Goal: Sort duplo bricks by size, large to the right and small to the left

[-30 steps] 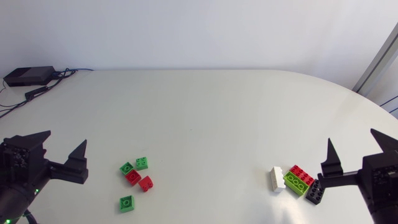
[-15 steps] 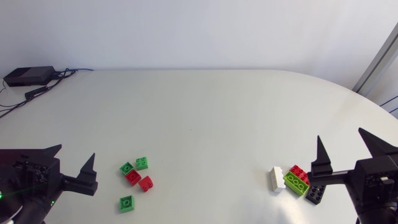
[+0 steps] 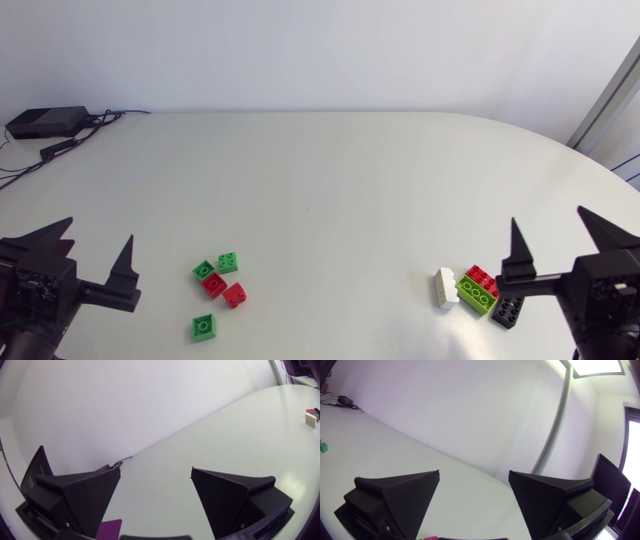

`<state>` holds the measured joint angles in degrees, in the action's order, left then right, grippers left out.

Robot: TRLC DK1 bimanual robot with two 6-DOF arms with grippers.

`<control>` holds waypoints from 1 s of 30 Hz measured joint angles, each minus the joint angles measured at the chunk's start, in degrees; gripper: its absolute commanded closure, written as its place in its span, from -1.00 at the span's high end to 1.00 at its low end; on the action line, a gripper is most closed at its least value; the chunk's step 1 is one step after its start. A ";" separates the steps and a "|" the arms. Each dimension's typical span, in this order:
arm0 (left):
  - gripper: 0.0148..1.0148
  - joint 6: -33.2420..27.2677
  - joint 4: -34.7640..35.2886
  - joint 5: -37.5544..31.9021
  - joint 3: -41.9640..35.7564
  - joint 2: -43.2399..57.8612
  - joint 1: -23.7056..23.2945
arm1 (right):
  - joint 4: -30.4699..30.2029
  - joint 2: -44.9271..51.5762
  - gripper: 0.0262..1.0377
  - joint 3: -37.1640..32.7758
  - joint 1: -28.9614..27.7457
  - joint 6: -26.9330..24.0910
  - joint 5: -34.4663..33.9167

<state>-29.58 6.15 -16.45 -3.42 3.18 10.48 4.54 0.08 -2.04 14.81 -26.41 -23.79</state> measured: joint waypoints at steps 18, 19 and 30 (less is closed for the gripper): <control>0.94 -1.75 -1.25 -0.79 0.11 -2.89 -0.92 | -0.24 0.00 0.92 0.00 -14.82 22.62 2.40; 0.94 -0.22 -1.55 -1.38 0.11 -2.89 -1.14 | -0.24 0.00 0.92 0.00 -14.82 22.62 2.40; 0.94 8.02 -7.87 5.01 2.36 -2.93 -5.33 | -0.26 0.00 0.92 0.00 -13.62 22.62 2.82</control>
<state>-21.56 -1.72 -11.44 -1.06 0.25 5.15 4.27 0.08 -2.04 1.19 -3.79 -20.97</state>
